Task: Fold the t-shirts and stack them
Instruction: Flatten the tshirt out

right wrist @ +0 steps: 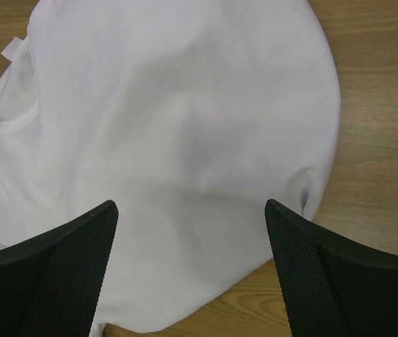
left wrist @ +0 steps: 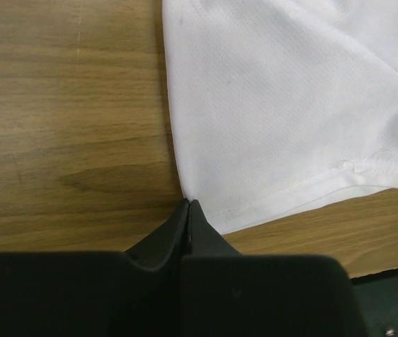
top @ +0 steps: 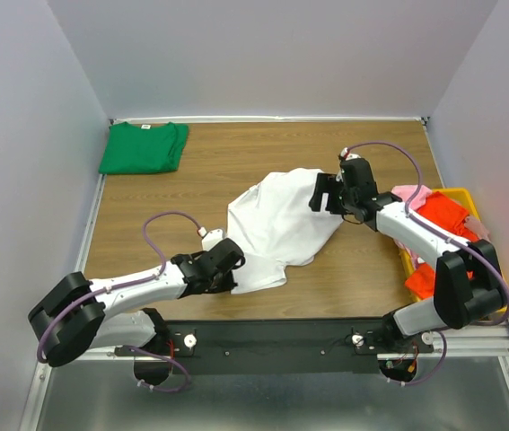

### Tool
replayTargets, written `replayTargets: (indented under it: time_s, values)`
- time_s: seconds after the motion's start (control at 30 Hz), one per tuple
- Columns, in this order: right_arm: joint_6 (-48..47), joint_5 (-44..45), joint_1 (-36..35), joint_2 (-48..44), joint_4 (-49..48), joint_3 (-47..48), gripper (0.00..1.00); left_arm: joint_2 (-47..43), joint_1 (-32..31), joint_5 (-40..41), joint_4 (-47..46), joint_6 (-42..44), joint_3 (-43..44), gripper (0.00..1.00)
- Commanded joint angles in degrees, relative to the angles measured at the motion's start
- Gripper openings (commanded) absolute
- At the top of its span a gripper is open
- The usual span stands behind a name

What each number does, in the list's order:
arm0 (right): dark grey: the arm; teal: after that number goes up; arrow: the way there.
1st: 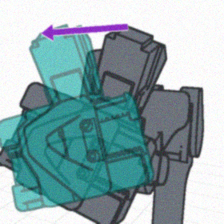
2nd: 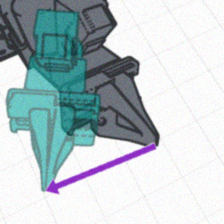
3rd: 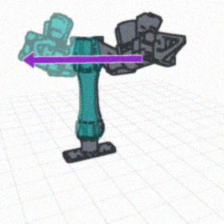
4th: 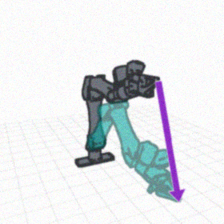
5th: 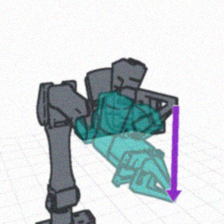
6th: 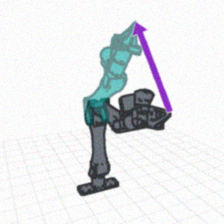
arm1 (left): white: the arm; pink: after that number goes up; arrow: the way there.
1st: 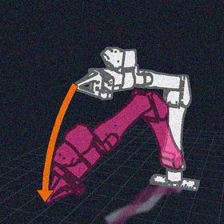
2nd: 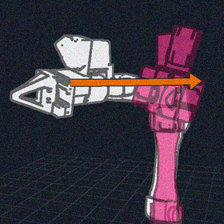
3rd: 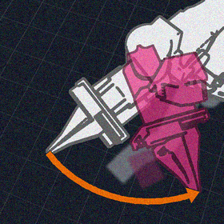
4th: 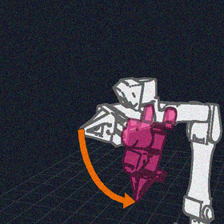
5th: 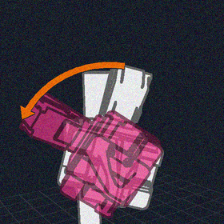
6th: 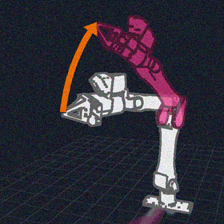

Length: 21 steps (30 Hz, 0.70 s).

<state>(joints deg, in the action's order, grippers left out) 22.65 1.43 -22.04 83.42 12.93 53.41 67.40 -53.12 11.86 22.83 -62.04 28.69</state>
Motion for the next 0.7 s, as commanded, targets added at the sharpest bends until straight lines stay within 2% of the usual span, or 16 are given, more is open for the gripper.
replayTargets:
  time_s: [0.0,0.1,0.17,0.3,0.33,0.37,0.43,0.53,0.67]
  values:
    - [0.73,1.82,-0.10,-2.55,-0.36,-2.34,0.92,0.54,-0.49,0.00,-0.67,0.08,0.05,0.00]
    - [0.72,1.91,-0.11,-3.52,-0.27,-3.39,0.92,-0.51,-0.40,3.33,-0.16,2.00,3.29,0.00]
    - [0.64,2.26,-0.10,-4.75,-0.19,-4.54,0.92,-0.51,0.65,9.13,2.82,4.28,10.66,0.00]
    - [0.55,1.65,-0.11,-7.82,-0.10,-6.21,0.92,0.28,7.40,12.31,4.16,15.96,24.90,0.00]
    - [0.72,1.30,-0.11,-8.53,-0.10,-6.56,0.92,0.71,8.99,10.83,2.59,21.29,29.45,0.00]
    - [0.99,0.86,-0.11,-10.01,-0.01,-7.17,0.92,0.98,12.57,9.60,1.79,23.78,31.58,0.00]
    - [1.16,-0.99,-0.02,-11.34,-0.01,-8.05,0.92,2.47,15.75,4.87,0.20,29.48,37.13,0.00]
    - [2.13,-3.62,-0.10,-13.10,0.17,-9.90,0.91,4.58,20.16,0.47,-1.47,34.25,42.39,0.00]
    - [4.67,-6.79,-0.11,-12.76,-0.01,-11.83,0.91,6.34,24.64,-3.59,-2.43,39.36,45.23,0.00]
